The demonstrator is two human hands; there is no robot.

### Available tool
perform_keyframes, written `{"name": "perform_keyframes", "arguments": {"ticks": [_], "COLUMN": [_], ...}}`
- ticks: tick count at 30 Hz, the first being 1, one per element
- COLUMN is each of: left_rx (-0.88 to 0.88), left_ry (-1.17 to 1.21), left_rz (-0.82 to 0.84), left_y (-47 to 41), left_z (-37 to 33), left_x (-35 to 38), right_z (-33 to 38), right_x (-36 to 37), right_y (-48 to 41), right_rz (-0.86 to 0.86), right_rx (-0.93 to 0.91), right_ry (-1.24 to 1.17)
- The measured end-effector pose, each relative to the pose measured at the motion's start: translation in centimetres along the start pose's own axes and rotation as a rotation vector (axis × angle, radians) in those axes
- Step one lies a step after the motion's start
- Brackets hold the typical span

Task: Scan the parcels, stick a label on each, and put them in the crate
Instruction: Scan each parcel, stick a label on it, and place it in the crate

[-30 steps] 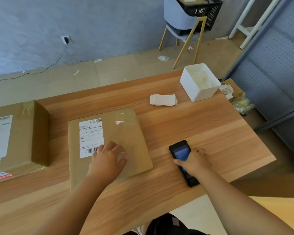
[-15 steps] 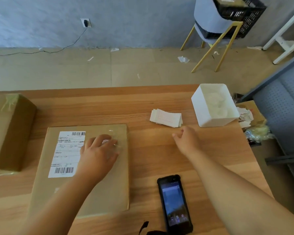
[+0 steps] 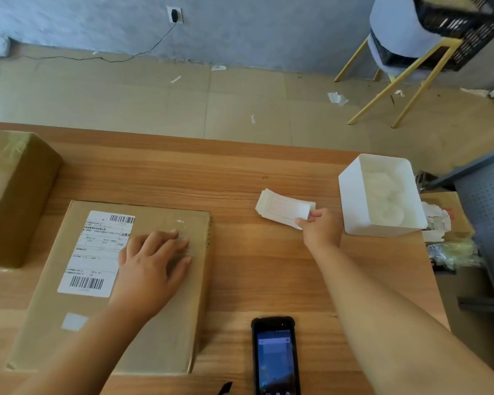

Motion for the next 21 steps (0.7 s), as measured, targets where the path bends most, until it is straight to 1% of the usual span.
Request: {"name": "perform_keyframes", "arguments": {"ticks": [2, 6, 9, 12, 14, 16, 18, 21], "left_rx": [0.001, 0.009, 0.006, 0.033, 0.074, 0.095, 0.093, 0.053], "left_ry": [0.0, 0.003, 0.019, 0.077, 0.139, 0.212, 0.261, 0.322], "left_rz": [0.003, 0.016, 0.068, 0.129, 0.136, 0.135, 0.114, 0.076], "left_y": [0.1, 0.1, 0.0, 0.0, 0.1, 0.2, 0.5, 1.3], "left_z": [0.0, -0.1, -0.1, 0.1, 0.3, 0.6, 1.1, 2.0], "left_x": [0.0, -0.1, -0.2, -0.5, -0.7, -1.2, -1.9, -3.3], "right_z": [0.0, -0.2, -0.3, 0.2, 0.6, 1.3, 2.1, 3.4], "right_x": [-0.4, -1.1, -1.5, -2.3, -2.9, -3.2, -3.3, -3.2], "right_y": [-0.1, -0.1, 0.5, 1.7, 3.0, 4.7, 6.9, 10.6], "right_rz": [-0.011, -0.012, -0.026, -0.092, -0.135, -0.14, -0.099, -0.004], "right_rx": [0.035, 0.041, 0.048, 0.033, 0.029, 0.021, 0.013, 0.01], "right_ry": [-0.02, 0.037, 0.041, 0.023, -0.059, -0.201, -0.359, -0.496]}}
Point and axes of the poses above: each hand's wrist, its own y-axis away from the middle knuckle, its own x-axis out of the palm, z = x × y, the point moved 5 cm from there along -y, towards the middle knuckle, and after that the axes turned 10 degrees about -z, right-handed, at the moved point
